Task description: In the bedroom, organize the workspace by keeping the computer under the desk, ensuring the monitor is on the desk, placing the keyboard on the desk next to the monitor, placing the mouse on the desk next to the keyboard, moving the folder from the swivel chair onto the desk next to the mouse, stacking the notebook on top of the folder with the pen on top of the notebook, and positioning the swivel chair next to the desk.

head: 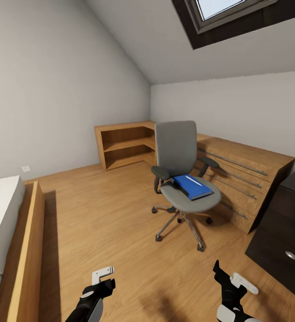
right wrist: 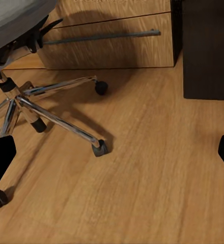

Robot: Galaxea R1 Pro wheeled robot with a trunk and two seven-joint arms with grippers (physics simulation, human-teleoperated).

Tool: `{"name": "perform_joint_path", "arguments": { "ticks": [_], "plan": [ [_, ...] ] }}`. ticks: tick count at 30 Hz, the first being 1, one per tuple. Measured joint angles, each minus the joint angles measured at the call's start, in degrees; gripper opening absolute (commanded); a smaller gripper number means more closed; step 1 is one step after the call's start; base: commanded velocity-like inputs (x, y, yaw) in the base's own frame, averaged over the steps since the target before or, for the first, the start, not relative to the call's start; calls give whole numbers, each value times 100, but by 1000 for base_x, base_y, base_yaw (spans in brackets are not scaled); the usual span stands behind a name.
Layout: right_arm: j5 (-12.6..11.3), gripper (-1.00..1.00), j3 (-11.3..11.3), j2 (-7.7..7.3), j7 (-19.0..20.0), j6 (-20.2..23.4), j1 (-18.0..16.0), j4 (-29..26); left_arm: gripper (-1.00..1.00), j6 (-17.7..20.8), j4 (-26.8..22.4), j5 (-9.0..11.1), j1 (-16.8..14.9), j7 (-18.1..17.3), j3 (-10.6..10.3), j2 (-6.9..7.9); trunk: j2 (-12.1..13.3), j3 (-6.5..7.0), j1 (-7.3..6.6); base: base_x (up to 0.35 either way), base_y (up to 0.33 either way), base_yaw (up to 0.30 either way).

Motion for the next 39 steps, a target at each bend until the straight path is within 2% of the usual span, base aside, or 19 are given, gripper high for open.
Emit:
{"name": "perform_joint_path", "arguments": {
  "ticks": [9, 10, 14, 17, 22, 23, 24, 26, 27, 33, 39],
  "plan": [
    [-13, 100, -3, 0, -7, -5, 3, -3, 100, -16, 110, -11, -45, -2, -6, 0, 361, 162, -198, 0, 0, 0],
    [-10, 100, -2, 14, -7, -11, 3, -3, 100, -12, 123, -155, -49, -3, -18, 2, 401, 180, -220, 0, 0, 0],
    [-3, 100, -8, 24, -8, -18, 2, -1, 100, -13, 178, -417, -51, -2, -26, 6, 562, 251, -308, 0, 0, 0],
    [3, 100, -6, 39, -6, -17, 4, 2, 100, -28, 427, -601, -51, 4, -25, 16, 682, 305, -373, 0, 0, 0],
    [10, 100, -10, 132, -5, -44, 71, -4, 100, -621, 1112, -673, -52, 62, 8, 300, 882, 395, -483, 0, 0, -46],
    [17, 100, -16, 153, 4, -56, 128, -4, 100, -826, 1698, -654, -48, 51, 39, 407, 923, 412, -505, 0, 0, -226],
    [20, 100, -14, 150, 9, -57, 141, -5, 100, -912, 1882, -628, -53, 46, 47, 427, 963, 430, -527, 0, 0, -233],
    [21, 100, -14, 145, 13, -56, 161, -5, 100, -1031, 2020, -604, -54, 43, 51, 438, 1043, 466, -571, 0, 0, -247],
    [17, 100, -19, 143, 21, -56, 214, -4, 100, -1285, 2238, -579, -52, 45, 56, 446, 1083, 484, -593, 0, 0, -257],
    [27, 100, -8, 171, 30, -35, 284, 1, 100, -1965, 2666, -567, -51, 46, 52, 425, 1323, 587, -725, 0, 0, -237],
    [27, 100, -4, 189, 32, -19, 300, -1, 100, -2129, 2777, -570, -50, 45, 50, 407, 1564, 690, -857, 0, 0, -62]
  ]
}}
